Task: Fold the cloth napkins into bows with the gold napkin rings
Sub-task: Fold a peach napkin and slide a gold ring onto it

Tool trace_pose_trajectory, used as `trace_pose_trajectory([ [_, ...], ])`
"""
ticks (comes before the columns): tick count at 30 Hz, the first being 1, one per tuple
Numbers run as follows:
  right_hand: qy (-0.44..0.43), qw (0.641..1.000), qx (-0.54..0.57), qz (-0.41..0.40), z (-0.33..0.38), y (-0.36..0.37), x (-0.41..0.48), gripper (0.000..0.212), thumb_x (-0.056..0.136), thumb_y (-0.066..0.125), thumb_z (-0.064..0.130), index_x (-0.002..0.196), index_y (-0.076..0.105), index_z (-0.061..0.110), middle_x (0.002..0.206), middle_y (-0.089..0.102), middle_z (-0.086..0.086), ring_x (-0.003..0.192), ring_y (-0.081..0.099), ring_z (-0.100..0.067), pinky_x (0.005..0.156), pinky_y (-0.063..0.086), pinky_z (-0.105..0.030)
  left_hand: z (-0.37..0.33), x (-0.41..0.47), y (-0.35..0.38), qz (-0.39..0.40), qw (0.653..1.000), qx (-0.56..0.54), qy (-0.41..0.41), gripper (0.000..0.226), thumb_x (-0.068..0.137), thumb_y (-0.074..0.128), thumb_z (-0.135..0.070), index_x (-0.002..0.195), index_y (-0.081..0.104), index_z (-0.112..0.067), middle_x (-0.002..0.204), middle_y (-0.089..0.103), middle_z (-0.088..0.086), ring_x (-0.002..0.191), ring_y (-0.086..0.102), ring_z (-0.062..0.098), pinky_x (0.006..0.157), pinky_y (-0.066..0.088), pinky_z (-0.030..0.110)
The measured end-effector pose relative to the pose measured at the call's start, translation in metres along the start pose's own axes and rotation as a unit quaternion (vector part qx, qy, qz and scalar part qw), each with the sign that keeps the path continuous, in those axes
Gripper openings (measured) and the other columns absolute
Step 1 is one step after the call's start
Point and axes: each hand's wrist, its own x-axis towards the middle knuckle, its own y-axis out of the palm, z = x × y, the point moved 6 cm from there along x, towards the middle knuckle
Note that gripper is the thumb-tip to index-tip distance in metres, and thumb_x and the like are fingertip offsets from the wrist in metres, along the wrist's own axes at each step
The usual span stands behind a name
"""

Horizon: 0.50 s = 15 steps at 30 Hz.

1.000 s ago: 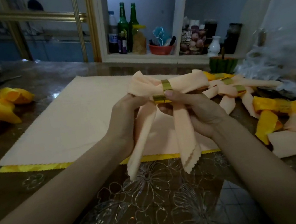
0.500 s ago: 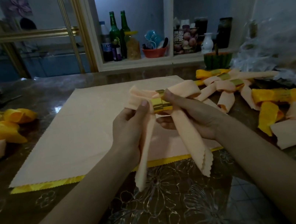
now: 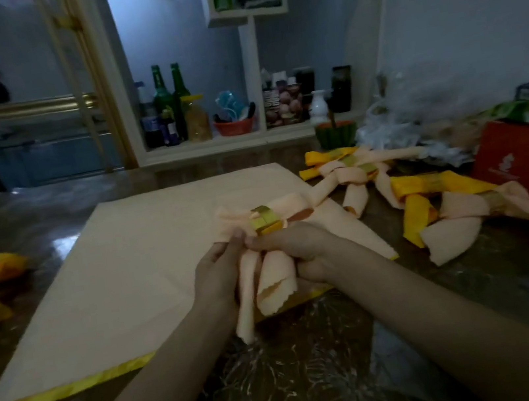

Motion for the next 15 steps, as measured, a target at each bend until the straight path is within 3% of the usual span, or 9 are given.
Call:
trace_pose_trajectory([
  [2,0.01,1.0,-0.001,-0.02,-0.001,-0.018,-0.008,0.036,0.075,0.077,0.012,0.107,0.063,0.008,0.102,0.069,-0.013,0.099,0.065,-0.029,0.088,0.053,-0.047,0.0,-0.004,0.012,0.034,0.998,0.058,0.009,0.015,0.094,0.052,-0.018,0.088,0.064,-0.011,0.083,0.065,0.008,0.072,0.062,0.016,0.055,0.052,0.019],
  [4,-0.004,0.998,-0.02,-0.051,-0.003,-0.042,-0.022,0.045,0.07,0.081,0.012,0.111,0.064,0.008,0.104,0.07,-0.012,0.099,0.066,-0.028,0.088,0.053,-0.049,0.007,-0.01,0.027,0.105,0.991,0.082,-0.01,0.016,0.092,0.051,-0.007,0.091,0.066,-0.011,0.089,0.067,0.007,0.08,0.064,0.017,0.062,0.054,0.024],
  [6,-0.03,0.995,-0.04,-0.087,-0.002,-0.066,-0.033,0.039,0.073,0.077,0.008,0.109,0.064,0.008,0.101,0.071,-0.012,0.095,0.067,-0.026,0.085,0.054,-0.043,0.015,-0.015,0.034,0.148,0.979,0.138,-0.014,0.02,0.09,0.053,-0.003,0.097,0.068,-0.013,0.096,0.069,0.005,0.089,0.066,0.019,0.069,0.055,0.027],
  [10,-0.05,0.981,-0.046,-0.179,0.004,-0.129,-0.077,0.04,0.074,0.075,0.006,0.112,0.062,0.009,0.102,0.07,-0.01,0.093,0.065,-0.025,0.076,0.053,-0.039,0.021,-0.023,0.04,0.177,0.956,0.228,0.048,0.023,0.089,0.054,0.0,0.085,0.071,-0.015,0.086,0.071,-0.003,0.088,0.064,0.012,0.074,0.049,0.02],
  [12,-0.042,0.973,-0.063,-0.217,0.01,-0.165,-0.104,0.037,0.076,0.073,0.007,0.11,0.06,0.011,0.102,0.068,-0.011,0.093,0.063,-0.025,0.074,0.052,-0.039,0.02,-0.025,0.042,0.181,0.952,0.238,0.071,0.024,0.09,0.052,0.003,0.082,0.069,-0.013,0.081,0.07,0.0,0.081,0.063,0.011,0.069,0.048,0.018],
  [15,-0.039,0.961,-0.113,-0.25,0.017,-0.208,-0.135,0.035,0.079,0.07,0.007,0.109,0.055,0.014,0.1,0.064,-0.009,0.093,0.06,-0.024,0.083,0.048,-0.043,0.019,-0.022,0.042,0.179,0.949,0.244,0.09,0.026,0.09,0.05,0.005,0.08,0.068,-0.011,0.078,0.069,0.002,0.073,0.061,0.009,0.06,0.046,0.013],
])
